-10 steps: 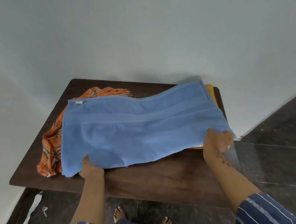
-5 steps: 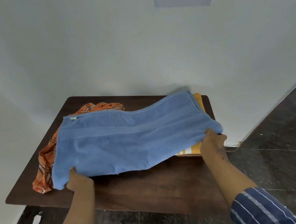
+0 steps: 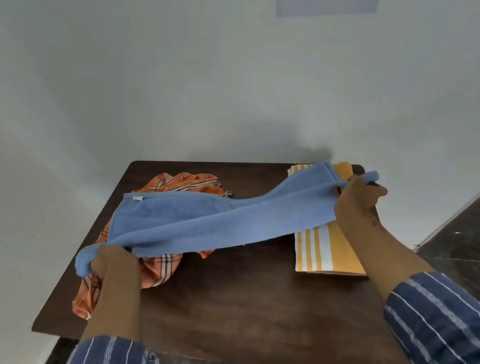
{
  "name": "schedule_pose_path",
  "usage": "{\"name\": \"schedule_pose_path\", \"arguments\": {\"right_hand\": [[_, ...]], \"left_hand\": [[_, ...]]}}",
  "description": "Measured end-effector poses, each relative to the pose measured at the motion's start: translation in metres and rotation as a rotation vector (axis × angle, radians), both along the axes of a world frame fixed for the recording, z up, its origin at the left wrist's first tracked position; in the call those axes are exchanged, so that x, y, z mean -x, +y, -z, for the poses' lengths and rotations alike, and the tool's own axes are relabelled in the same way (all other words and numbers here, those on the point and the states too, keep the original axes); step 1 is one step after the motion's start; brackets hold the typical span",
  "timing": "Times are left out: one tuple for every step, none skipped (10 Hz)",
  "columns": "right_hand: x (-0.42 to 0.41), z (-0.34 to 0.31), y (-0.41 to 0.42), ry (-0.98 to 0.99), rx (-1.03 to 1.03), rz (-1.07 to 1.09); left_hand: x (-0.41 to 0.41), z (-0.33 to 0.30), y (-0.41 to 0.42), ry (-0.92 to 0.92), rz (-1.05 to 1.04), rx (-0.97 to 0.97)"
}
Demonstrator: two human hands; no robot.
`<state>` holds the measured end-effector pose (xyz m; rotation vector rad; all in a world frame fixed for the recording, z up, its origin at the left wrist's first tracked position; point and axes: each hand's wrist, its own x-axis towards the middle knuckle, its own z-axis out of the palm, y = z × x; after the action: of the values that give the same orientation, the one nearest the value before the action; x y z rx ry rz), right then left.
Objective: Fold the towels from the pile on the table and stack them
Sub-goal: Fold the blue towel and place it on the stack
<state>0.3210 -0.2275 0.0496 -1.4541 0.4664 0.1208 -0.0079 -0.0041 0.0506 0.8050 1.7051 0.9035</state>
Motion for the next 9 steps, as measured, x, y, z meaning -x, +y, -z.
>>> {"name": "schedule_pose_path", "arguments": {"right_hand": [[-0.025, -0.001, 0.037, -0.04, -0.102, 0.04], [-0.046, 0.005, 0.059, -0.061, -0.158, 0.029], [-0.064, 0.013, 0.077, -0.037, -0.225, 0.024], [-0.078, 0.027, 0.098, -0.034, -0.167, 0.031], [-0.089, 0.052, 0.115, 0.015, 0.092, -0.056], [-0.072, 0.072, 0.123, -0.09, 0.501, -0.269], [-0.028, 0.096, 0.143, -0.71, 0.812, -0.64], [0.004, 0.137, 0.153, -0.961, 1.236, -1.088], [0.014, 0.154, 0.148, -0.783, 1.351, -1.209]], "left_hand": [[-0.015, -0.021, 0.005, -0.152, -0.099, -0.051], [-0.028, -0.002, 0.046, -0.051, -0.073, -0.16], [-0.048, 0.008, 0.09, -0.076, -0.122, -0.214], [-0.063, 0.028, 0.132, -0.032, -0.082, -0.194], [-0.082, 0.052, 0.153, 0.075, 0.256, -0.146], [-0.093, 0.07, 0.144, 0.521, 0.689, -0.176], [-0.089, 0.097, 0.131, 0.676, 0.801, -0.423], [-0.076, 0.122, 0.113, 0.759, 0.755, -0.578], [-0.063, 0.131, 0.078, 0.747, 0.419, -0.521]]}}
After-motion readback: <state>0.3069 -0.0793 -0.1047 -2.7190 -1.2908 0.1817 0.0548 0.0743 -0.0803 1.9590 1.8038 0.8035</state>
